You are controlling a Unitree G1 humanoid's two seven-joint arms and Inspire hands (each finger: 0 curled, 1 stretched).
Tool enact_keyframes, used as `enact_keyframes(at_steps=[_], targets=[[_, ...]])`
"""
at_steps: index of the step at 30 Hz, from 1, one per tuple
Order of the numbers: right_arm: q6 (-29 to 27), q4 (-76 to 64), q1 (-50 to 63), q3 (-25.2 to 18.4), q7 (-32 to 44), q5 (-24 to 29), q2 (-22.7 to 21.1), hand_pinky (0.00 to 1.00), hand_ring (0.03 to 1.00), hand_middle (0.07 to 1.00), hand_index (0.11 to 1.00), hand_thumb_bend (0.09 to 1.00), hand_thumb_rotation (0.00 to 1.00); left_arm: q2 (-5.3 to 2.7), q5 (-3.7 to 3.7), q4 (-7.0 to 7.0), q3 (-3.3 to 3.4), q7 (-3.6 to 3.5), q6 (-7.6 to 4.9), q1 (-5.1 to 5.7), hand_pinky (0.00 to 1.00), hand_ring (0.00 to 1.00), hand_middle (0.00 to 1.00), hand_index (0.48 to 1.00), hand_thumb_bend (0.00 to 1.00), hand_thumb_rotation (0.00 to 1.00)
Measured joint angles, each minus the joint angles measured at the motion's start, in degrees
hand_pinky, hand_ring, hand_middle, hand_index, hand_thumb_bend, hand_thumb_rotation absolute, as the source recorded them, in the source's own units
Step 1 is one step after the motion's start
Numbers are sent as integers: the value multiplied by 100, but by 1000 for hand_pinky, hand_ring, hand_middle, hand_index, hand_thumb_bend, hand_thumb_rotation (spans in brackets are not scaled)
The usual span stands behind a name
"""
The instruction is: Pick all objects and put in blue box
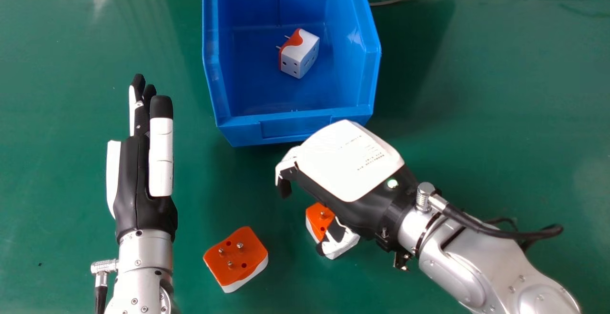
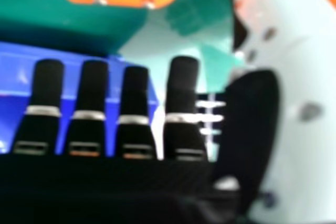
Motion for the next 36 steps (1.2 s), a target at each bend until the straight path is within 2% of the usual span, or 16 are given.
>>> enact_keyframes(at_steps=[3, 4, 5, 8, 9, 14, 16, 25, 29, 30, 33, 34, 35, 36], targets=[[-48, 49, 52, -14, -211, 25, 11, 511, 594, 657, 568, 556, 34, -1, 10, 0, 2, 18, -1, 0, 1000, 1000, 1000, 1000, 904, 1000], [-65, 52, 69, -21, -251, 47, 10, 472, 554, 625, 556, 547, 27, -1, 12, 0, 0, 26, -1, 0, 1000, 1000, 1000, 1000, 905, 1000], [-83, 52, 82, -26, -290, 61, 12, 472, 554, 625, 556, 547, 27, -1, 13, 0, 0, 31, -1, 0, 1000, 1000, 1000, 1000, 905, 1000], [-106, 52, 98, -51, -306, 123, 29, 472, 554, 625, 556, 547, 27, -1, 3, 0, -1, 10, -1, 0, 1000, 1000, 1000, 1000, 905, 1000], [-105, 52, 101, -55, -306, 147, 32, 437, 520, 599, 548, 541, 21, -1, 5, 0, -2, 2, -1, 0, 1000, 1000, 1000, 1000, 903, 1000], [-114, 52, 117, -60, -324, 207, 37, 437, 520, 599, 548, 541, 21, 3, 9, 0, -4, -8, 1, 0, 1000, 1000, 1000, 1000, 903, 1000], [-110, 47, 118, -60, -311, 209, 35, 409, 492, 577, 542, 535, 17, 2, 10, 0, -3, -6, 1, 0, 1000, 1000, 1000, 1000, 903, 1000], [242, -405, 104, -40, 942, -106, -93, 378, 455, 547, 536, 528, 11, 6, 6, -1, 7, -6, -1, 0, 1000, 1000, 1000, 1000, 903, 1000], [394, -683, 98, 8, 1604, -448, -136, 378, 455, 547, 536, 528, 11, 3, 3, -1, 8, -10, 1, 0, 1000, 1000, 1000, 1000, 903, 1000], [444, -745, 93, 14, 1828, -476, -133, 428, 522, 595, 528, 525, 33, 3, 0, -1, 10, -11, 1, 0, 1000, 1000, 1000, 1000, 903, 1000], [704, -933, 26, 18, 2570, -515, -55, 428, 522, 595, 528, 525, 33, 0, -6, 0, 12, -11, 0, 0, 1000, 1000, 1000, 1000, 903, 1000], [814, -1017, -27, 17, 2863, -534, -13, 502, 603, 662, 594, 573, 41, 0, -6, 0, 14, -11, -1, 0, 1000, 1000, 1000, 1000, 901, 1000], [900, -1078, -72, 21, 3081, -563, 21, 502, 603, 662, 594, 573, 41, 0, -5, 0, 12, -11, -1, 0, 1000, 1000, 1000, 1000, 901, 1000], [933, -1097, -103, 21, 3209, -597, 48, 581, 682, 729, 667, 652, 74, -1, -2, 0, 11, -12, -1, 0, 1000, 1000, 1000, 1000, 903, 1000]])
